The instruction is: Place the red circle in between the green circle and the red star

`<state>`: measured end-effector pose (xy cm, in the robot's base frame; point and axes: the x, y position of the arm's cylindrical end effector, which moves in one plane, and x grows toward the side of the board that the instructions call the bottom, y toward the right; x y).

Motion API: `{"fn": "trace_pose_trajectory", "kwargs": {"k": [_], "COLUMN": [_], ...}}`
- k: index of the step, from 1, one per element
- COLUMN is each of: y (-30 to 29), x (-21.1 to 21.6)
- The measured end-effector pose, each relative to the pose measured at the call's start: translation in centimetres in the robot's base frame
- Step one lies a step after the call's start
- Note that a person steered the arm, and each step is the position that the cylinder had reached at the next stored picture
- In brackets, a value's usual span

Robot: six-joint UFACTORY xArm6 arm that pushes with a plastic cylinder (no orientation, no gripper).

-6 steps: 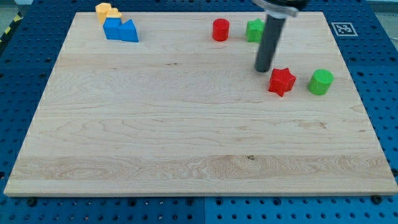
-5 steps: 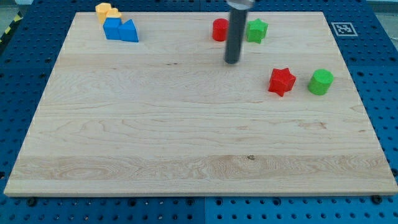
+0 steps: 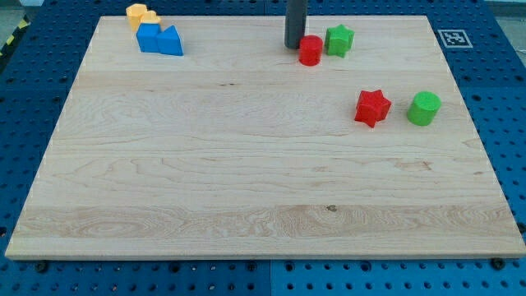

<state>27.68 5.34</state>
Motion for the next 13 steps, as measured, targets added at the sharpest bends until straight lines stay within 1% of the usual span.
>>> {"fn": "trace_pose_trajectory", "kwargs": {"k": [1, 3, 4, 5, 6, 7, 10, 11, 12, 13], "y": [1.6, 6.5, 7.8, 7.9, 9.1, 9.8, 13.2, 12.9, 9.0, 3.9], "x": [2.1, 4.7, 5.0, 3.9, 3.5, 3.6, 9.9, 8.1, 5.5, 2.0]}}
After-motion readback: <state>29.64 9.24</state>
